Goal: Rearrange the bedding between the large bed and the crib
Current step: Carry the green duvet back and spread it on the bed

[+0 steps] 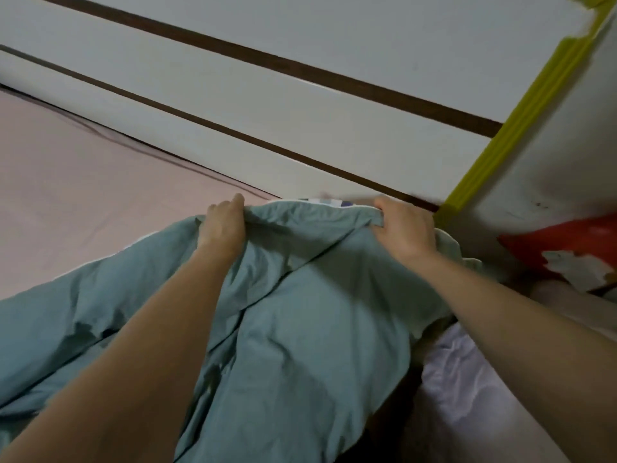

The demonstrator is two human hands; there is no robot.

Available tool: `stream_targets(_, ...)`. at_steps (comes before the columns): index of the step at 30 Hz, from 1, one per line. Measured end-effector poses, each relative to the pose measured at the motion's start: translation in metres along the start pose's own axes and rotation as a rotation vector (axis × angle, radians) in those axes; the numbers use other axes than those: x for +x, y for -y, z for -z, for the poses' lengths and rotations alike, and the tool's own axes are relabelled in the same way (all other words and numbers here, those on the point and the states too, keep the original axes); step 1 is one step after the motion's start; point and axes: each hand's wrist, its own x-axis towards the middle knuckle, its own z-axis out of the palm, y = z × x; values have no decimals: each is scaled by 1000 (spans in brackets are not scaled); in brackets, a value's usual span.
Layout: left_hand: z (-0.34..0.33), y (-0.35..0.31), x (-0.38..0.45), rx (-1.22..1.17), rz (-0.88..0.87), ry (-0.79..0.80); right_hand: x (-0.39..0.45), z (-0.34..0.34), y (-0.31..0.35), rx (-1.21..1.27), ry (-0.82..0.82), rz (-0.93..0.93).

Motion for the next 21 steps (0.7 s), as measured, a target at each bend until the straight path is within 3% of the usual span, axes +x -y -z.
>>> stream_targets(3,18,-19,56,-62,51,-105,56,13,2,-25,-74,5)
stream_targets(6,59,-43,114,-118,-5,-215,117,44,5,-51,-227,-48)
stream_targets(10,81,-61,159,-138,-33,-306,137,47,-8,-144,-261,110)
stream_targets(13,41,-55,159,-36,-38,-85,121,6,-23,-124,-63,239)
stream_targets(16,2,-47,151,-1,13,106,118,-29,-35,-120,127,255)
stream_targets(21,-27,-34,129,43,14,245,108,-60,-40,-112,334,247)
